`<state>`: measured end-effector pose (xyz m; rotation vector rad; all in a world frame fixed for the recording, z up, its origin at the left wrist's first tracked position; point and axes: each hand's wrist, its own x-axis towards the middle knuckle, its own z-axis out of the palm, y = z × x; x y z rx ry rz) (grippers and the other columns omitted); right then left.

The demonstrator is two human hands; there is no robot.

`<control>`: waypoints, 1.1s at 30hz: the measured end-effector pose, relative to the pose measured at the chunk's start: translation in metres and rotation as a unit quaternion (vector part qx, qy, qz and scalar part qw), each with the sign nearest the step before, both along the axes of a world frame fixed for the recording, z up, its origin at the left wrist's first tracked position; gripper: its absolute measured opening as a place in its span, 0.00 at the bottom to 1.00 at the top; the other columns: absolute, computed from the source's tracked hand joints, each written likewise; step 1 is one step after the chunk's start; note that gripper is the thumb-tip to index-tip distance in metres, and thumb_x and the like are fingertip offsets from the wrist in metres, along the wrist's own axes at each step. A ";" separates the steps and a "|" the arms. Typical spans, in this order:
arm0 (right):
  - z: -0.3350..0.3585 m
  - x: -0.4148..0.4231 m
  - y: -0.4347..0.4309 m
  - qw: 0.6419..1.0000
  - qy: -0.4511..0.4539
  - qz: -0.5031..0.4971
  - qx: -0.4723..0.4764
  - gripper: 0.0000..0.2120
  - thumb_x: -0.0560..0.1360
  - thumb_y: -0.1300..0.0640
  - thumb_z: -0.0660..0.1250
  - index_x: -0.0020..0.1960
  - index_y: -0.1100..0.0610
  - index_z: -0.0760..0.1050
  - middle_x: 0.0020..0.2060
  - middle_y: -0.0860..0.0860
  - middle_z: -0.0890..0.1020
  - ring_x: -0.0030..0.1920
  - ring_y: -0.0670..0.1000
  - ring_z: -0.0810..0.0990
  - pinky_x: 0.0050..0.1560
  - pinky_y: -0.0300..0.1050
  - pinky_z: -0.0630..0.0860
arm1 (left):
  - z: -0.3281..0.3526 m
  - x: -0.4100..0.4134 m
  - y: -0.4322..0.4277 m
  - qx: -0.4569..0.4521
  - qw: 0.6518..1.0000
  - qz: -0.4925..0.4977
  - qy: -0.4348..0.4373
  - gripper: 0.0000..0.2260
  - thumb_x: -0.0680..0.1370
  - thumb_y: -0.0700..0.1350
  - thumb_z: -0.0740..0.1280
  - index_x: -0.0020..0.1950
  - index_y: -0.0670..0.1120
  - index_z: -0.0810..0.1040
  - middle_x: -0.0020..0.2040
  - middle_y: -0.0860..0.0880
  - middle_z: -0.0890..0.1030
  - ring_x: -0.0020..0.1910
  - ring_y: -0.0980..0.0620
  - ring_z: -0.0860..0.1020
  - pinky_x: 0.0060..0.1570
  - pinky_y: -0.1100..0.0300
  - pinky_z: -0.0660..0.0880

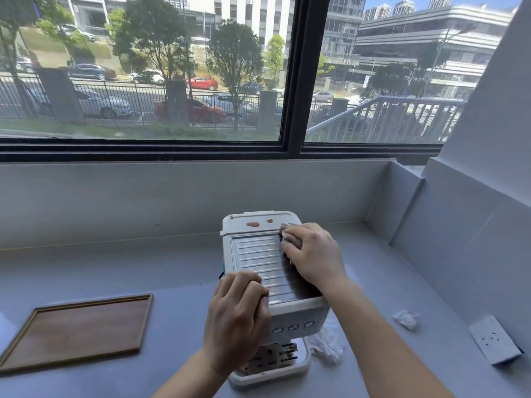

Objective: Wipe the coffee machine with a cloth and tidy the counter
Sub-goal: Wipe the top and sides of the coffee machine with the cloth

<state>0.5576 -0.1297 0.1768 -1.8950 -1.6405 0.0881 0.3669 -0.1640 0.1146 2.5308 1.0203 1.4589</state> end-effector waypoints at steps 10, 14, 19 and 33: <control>0.003 0.026 -0.032 0.997 0.031 0.066 0.012 0.11 0.74 0.52 0.71 0.56 0.45 0.84 0.59 0.40 0.82 0.62 0.46 0.78 0.62 0.45 0.74 | 0.003 -0.007 0.005 -0.037 0.998 -0.044 -0.004 0.07 0.80 0.43 0.61 0.46 0.46 0.77 0.50 0.52 0.76 0.50 0.50 0.74 0.56 0.52 0.73; -0.007 0.000 -0.073 0.989 0.005 0.145 0.033 0.13 0.71 0.50 0.69 0.56 0.43 0.82 0.58 0.35 0.80 0.59 0.41 0.77 0.58 0.41 0.76 | 0.017 -0.012 0.020 -0.128 0.991 -0.036 -0.005 0.11 0.74 0.47 0.62 0.53 0.46 0.79 0.58 0.51 0.77 0.62 0.50 0.73 0.67 0.61 0.65; -0.016 0.026 -0.091 0.991 0.085 0.019 0.101 0.10 0.72 0.54 0.73 0.53 0.44 0.84 0.54 0.37 0.82 0.56 0.42 0.81 0.52 0.43 0.79 | 0.020 -0.013 0.022 -0.192 0.980 -0.030 0.039 0.23 0.72 0.53 0.59 0.66 0.48 0.75 0.67 0.53 0.74 0.70 0.53 0.69 0.74 0.64 0.55; 0.011 -0.007 0.010 0.991 -0.054 0.119 -0.026 0.12 0.76 0.48 0.68 0.58 0.44 0.82 0.64 0.41 0.79 0.65 0.47 0.75 0.63 0.43 0.72 | 0.025 -0.013 0.014 -0.211 0.976 0.008 0.052 0.27 0.71 0.55 0.59 0.69 0.48 0.71 0.69 0.53 0.71 0.70 0.53 0.68 0.69 0.55 0.67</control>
